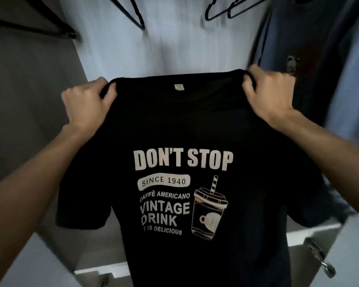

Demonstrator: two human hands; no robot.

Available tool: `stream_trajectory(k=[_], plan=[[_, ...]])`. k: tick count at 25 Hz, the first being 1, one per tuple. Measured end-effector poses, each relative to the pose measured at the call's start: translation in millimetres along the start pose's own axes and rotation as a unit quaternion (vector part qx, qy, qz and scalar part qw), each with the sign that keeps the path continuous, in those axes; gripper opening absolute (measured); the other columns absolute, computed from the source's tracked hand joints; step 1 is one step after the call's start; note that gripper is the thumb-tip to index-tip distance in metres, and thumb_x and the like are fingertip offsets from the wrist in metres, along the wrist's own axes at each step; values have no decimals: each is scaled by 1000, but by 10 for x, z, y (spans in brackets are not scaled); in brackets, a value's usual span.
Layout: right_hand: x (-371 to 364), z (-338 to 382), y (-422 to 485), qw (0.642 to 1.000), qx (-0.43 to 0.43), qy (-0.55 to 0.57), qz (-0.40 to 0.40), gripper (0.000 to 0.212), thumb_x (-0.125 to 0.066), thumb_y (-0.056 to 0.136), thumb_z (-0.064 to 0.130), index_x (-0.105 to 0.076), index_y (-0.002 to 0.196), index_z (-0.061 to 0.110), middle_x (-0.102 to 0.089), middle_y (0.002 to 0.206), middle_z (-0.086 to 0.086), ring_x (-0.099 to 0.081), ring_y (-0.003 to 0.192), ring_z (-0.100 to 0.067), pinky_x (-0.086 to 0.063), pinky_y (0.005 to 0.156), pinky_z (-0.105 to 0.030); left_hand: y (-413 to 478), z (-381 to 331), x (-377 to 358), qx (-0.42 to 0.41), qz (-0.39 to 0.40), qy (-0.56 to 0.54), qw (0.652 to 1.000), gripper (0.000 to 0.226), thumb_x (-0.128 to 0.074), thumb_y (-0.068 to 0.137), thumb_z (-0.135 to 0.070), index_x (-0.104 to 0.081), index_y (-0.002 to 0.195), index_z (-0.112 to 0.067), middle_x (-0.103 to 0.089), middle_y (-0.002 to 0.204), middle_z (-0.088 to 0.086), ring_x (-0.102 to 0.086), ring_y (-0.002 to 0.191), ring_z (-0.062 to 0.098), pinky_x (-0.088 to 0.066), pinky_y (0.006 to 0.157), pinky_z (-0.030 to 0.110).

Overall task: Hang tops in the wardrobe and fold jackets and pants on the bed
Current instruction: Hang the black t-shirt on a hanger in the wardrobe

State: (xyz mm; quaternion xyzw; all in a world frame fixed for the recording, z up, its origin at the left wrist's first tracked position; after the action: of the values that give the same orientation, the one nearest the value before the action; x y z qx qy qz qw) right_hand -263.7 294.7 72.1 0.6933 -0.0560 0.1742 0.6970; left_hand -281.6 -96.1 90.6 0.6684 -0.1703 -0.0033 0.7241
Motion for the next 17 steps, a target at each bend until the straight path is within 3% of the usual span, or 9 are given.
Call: stream_trajectory(k=[3, 5, 7, 9, 12, 16, 17], plan=[[-1120, -316, -118, 996, -3, 41, 84, 34, -37, 92, 33, -62, 98, 10, -66, 79, -27, -62, 71, -47, -38, 59, -40, -218, -11, -997, -15, 74, 14, 997, 40, -45, 101, -41, -59, 78, -12, -64, 66, 17, -61, 60, 36, -37, 52, 37], [-1945, -609, -501, 980, -60, 71, 174, 42, -34, 91, 38, -66, 104, 13, -68, 88, -28, -63, 80, -47, -46, 65, -44, -672, 1, -1794, 56, 219, -42, 973, 39, -46, 98, -46, -64, 83, -14, -68, 73, 17, -65, 67, 35, -46, 57, 38], [-2700, -849, -1112, 932, -138, 118, 313, 37, -43, 97, 36, -69, 114, 15, -68, 105, -26, -64, 96, -44, -49, 78, -43, -1438, 47, -2456, 177, 397, -106, 895, 38, -53, 95, -52, -67, 77, -20, -69, 74, 6, -68, 76, 26, -46, 65, 31], [-3198, -968, -1863, 870, -174, 140, 439, 33, -50, 99, 33, -69, 120, 16, -68, 115, -21, -62, 106, -39, -48, 85, -39, -2251, 42, -2790, 266, 500, -131, 813, 36, -60, 89, -57, -66, 68, -28, -67, 69, -4, -68, 76, 18, -43, 66, 27], [-3490, -993, -2755, 796, -198, 174, 545, 32, -52, 101, 31, -70, 117, 10, -70, 112, -19, -64, 107, -36, -45, 81, -34, -3033, -16, -2991, 304, 568, -122, 755, 33, -61, 87, -59, -74, 80, -29, -72, 77, -3, -69, 80, 19, -49, 71, 31], [-3656, -1011, -2855, 792, -237, 196, 528, 23, -57, 97, 22, -71, 107, 8, -71, 105, -16, -65, 102, -34, -47, 81, -35, -3095, -11, -3276, 297, 579, -123, 749, 25, -61, 94, -39, -64, 77, -21, -66, 74, 5, -67, 80, 29, -41, 64, 32], [-3667, -984, -2803, 794, -237, 191, 527, 17, -60, 93, 19, -69, 102, 8, -70, 103, -16, -64, 100, -34, -47, 80, -35, -3085, -17, -3341, 283, 594, -109, 745, 18, -61, 95, -35, -62, 82, -22, -66, 81, 5, -66, 86, 29, -42, 66, 31]])
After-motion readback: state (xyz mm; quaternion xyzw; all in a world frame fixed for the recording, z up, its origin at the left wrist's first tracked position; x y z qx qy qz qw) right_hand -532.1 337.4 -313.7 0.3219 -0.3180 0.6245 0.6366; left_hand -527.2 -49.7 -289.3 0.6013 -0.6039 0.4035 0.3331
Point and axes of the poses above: each hand's wrist, its own y-axis towards the middle knuckle, its own x-axis out of the back of the hand, z = x × y, the point moved 8 cm from there along y, towards the middle knuckle
